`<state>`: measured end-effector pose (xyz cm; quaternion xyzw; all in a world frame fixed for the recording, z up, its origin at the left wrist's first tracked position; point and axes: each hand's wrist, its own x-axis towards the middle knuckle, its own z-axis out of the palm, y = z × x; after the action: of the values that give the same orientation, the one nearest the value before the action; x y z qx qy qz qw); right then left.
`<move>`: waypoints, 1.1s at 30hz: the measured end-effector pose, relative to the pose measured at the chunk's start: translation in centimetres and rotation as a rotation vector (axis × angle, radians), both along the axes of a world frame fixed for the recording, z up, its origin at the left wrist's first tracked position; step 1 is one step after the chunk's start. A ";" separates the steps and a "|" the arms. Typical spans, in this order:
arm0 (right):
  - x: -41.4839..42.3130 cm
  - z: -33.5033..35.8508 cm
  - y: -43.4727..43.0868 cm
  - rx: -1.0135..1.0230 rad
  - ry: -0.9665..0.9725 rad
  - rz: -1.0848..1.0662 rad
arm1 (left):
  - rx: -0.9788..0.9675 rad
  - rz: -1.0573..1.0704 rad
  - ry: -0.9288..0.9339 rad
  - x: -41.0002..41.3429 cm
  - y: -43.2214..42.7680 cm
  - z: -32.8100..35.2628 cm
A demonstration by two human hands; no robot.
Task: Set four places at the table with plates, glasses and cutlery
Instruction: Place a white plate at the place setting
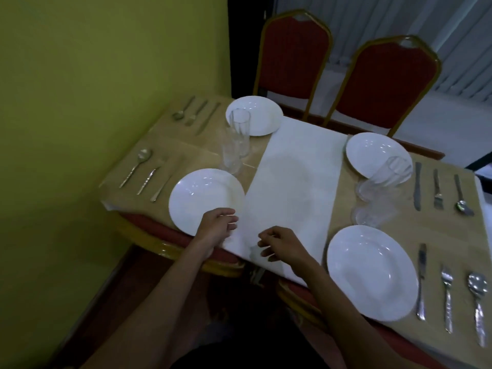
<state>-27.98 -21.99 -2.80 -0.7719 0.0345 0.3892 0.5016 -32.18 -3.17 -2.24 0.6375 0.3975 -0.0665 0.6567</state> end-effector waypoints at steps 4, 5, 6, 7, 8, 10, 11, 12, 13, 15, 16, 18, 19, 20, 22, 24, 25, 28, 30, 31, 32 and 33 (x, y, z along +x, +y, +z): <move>0.3 0.0 3.0 -0.032 -0.037 0.100 | -0.012 0.105 -0.024 -0.5 3.5 0.7; 0.6 -0.1 3.6 -0.046 -0.049 0.117 | -0.005 0.113 -0.030 -0.3 4.2 0.9; 1.0 -0.2 4.1 -0.063 -0.057 0.132 | 0.001 0.121 -0.042 0.0 4.8 1.1; 1.4 -0.3 4.6 -0.080 -0.062 0.143 | 0.012 0.129 -0.050 0.2 5.4 1.1; 1.8 -0.5 5.0 -0.096 -0.064 0.149 | 0.024 0.136 -0.056 0.4 5.9 1.3; 2.7 -0.7 5.7 -0.121 -0.055 0.148 | 0.055 0.151 -0.051 0.8 6.8 1.3; 3.2 -0.8 6.1 -0.130 -0.050 0.144 | 0.070 0.151 -0.042 0.9 7.3 1.3; 3.7 -0.8 6.4 -0.138 -0.051 0.143 | 0.081 0.148 -0.031 0.9 7.7 1.2; 4.2 -0.9 6.7 -0.148 -0.060 0.145 | 0.092 0.147 -0.018 0.9 8.1 1.2; 5.1 -1.1 7.4 -0.177 -0.103 0.154 | 0.116 0.154 -0.015 1.1 8.9 1.1; 5.6 -1.2 7.8 -0.191 -0.123 0.162 | 0.132 0.161 -0.012 1.3 9.3 1.0; 6.4 -1.4 8.5 -0.217 -0.168 0.193 | 0.172 0.169 -0.004 2.0 10.0 0.6; 6.8 -1.3 8.9 -0.233 -0.191 0.212 | 0.185 0.167 0.000 2.3 10.3 0.5; 7.3 -1.2 9.3 -0.251 -0.214 0.230 | 0.204 0.159 0.003 2.7 10.6 0.3; 8.2 -0.9 10.3 -0.282 -0.245 0.252 | 0.271 0.127 0.014 3.7 11.3 0.0; 9.1 -0.9 11.4 -0.324 -0.265 0.282 | 0.339 0.092 0.025 4.9 11.8 -0.1; 9.4 -1.0 11.9 -0.349 -0.276 0.302 | 0.372 0.083 0.028 5.4 11.9 0.0; 10.1 -1.7 13.6 -0.408 -0.296 0.327 | 0.481 0.022 0.001 7.3 12.9 0.0; 10.1 -2.3 14.6 -0.444 -0.303 0.313 | 0.543 -0.073 -0.002 8.5 14.1 -0.8; 10.0 -2.5 15.0 -0.469 -0.304 0.304 | 0.559 -0.120 -0.004 9.1 14.8 -1.1; 9.9 -2.8 15.4 -0.498 -0.305 0.294 | 0.568 -0.170 -0.006 9.6 15.4 -1.5; 9.7 -3.0 15.7 -0.528 -0.300 0.279 | 0.575 -0.234 0.002 10.1 16.0 -1.9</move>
<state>-18.32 -6.29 -5.75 -0.9212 -0.0464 0.3137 0.2257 -22.06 12.82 -4.11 0.8385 0.3247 -0.0270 0.4368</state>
